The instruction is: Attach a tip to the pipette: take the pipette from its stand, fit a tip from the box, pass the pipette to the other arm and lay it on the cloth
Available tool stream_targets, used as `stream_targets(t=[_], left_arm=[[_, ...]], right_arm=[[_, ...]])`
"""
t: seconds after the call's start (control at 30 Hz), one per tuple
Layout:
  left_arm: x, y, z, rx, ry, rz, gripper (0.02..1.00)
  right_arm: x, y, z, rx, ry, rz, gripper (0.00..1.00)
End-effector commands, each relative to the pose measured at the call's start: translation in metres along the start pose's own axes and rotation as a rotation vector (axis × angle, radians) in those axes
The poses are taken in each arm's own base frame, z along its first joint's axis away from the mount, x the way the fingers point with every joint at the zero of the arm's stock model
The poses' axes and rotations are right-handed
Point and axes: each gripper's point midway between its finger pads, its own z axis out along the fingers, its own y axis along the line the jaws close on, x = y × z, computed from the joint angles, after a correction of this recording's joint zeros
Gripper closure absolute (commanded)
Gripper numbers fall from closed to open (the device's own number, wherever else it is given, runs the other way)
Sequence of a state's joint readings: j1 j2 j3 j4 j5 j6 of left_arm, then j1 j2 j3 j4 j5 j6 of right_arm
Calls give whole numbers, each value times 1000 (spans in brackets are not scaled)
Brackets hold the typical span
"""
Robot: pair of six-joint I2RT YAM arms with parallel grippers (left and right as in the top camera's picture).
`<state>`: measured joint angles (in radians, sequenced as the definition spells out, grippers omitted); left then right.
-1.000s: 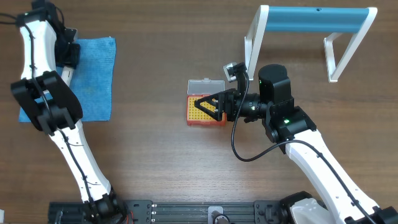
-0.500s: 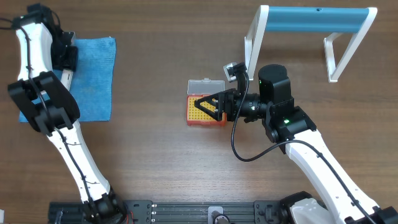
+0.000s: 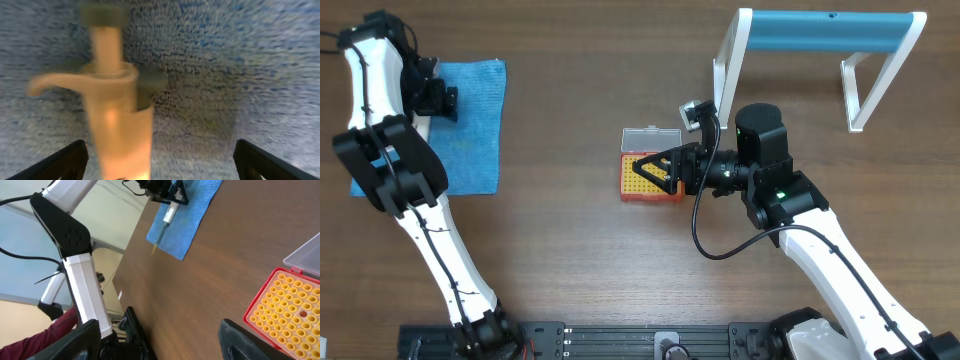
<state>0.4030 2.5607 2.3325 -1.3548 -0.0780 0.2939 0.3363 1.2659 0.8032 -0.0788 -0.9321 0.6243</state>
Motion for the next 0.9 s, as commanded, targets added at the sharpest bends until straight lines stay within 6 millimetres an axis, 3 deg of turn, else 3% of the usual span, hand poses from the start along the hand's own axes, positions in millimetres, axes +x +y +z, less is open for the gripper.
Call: stream_targets(t=[0.03, 0.2, 0.3, 0.33, 0.37, 0.4, 0.43, 0.57, 0.67, 0.77, 0.9], left_arm=[[-28, 12, -85, -58, -206, -39, 77], [-24, 18, -198, -80, -433, -195, 75], [-11, 3, -255, 33, -551, -348, 73], [-7, -6, -269, 86, -578, -354, 115], [-2, -20, -280, 157, -591, -331, 303], [4, -30, -287, 208, -595, -315, 371], [11, -40, -295, 255, -594, -301, 371], [35, -62, -319, 345, -596, -275, 211], [56, -82, -361, 395, -690, -218, 126], [90, -92, -404, 332, -806, -161, 110], [154, -113, -456, 314, -945, -108, 106]], right_arm=[[-2, 1, 1, 1, -4, -11, 229], [-2, 1, 1, 2, -5, -38, 226], [-8, -7, 0, 53, -32, -163, 226], [-13, -16, -1, 104, -57, -209, 229], [-19, -25, -4, 160, -81, -259, 231], [-25, -33, -7, 207, -101, -300, 226], [-32, -43, -13, 263, -123, -343, 226], [-52, -69, -38, 399, -187, -408, 226], [-61, -79, -57, 440, -226, -385, 224], [-66, -77, -77, 480, -248, -437, 220], [-70, -53, -99, 501, -306, -503, 220]])
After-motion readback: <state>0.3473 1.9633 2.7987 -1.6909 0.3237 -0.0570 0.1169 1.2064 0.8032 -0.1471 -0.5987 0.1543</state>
